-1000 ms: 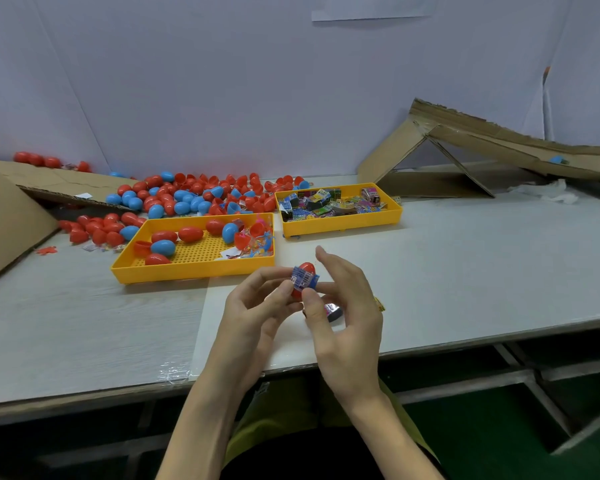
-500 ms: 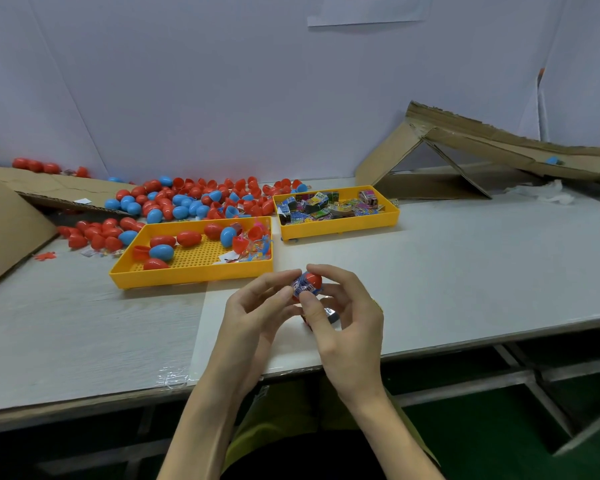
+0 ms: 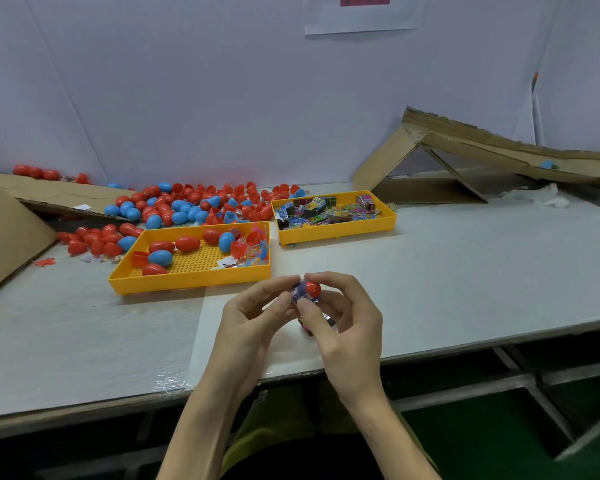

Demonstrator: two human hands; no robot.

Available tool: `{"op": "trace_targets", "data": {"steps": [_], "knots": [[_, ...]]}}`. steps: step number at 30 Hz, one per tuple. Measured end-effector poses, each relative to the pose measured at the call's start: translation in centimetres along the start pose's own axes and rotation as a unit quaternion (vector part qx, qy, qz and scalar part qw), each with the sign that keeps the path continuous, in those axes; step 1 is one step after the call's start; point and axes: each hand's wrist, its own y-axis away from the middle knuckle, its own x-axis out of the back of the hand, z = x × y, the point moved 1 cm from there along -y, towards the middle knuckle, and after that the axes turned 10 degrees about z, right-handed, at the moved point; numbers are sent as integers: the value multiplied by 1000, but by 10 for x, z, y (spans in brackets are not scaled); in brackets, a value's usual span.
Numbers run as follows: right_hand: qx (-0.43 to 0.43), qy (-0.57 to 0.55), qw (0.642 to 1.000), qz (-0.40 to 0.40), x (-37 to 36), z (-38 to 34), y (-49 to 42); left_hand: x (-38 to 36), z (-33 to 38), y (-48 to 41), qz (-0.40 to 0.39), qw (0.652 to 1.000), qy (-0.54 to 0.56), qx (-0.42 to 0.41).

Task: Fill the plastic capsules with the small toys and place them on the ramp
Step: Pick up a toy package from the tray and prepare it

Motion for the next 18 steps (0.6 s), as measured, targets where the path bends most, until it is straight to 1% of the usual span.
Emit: {"op": "trace_targets", "data": {"steps": [2,3,4,5,7,9,11,13,14,15,16,18], "knots": [[-24,-35,999,27,1,0,-3,1,0,-1,9,1000,19,-1],[-54,-55,996,48,2,-1,-6,1,-1,-1,12,1000,12,-8],[-97,-79,990,67,4,-2,-9,1,-1,-1,20,999,-22,-24],[-149,-105,980,77,6,-2,-13,0,-1,-1,31,995,-84,-46],[-246,-133,957,78,9,-5,-24,-4,-4,0,33,967,-242,-78],[-322,-144,933,71,13,-9,-40,-12,-8,1,21,928,-362,-82],[-402,-186,895,53,13,-11,-58,-18,-11,2,20,901,-426,-83],[-473,-217,853,26,6,-11,-82,-20,-12,4,28,898,-432,-82],[-492,-217,843,14,1,-11,-99,-19,-12,4,34,901,-425,-82],[-492,-223,841,8,-2,-12,-121,-19,-12,5,40,903,-420,-83],[-473,-241,847,14,-4,-17,-146,-19,-11,5,44,903,-418,-85],[-400,-292,866,72,-1,-28,-202,-20,-11,5,39,901,-423,-86]]}}
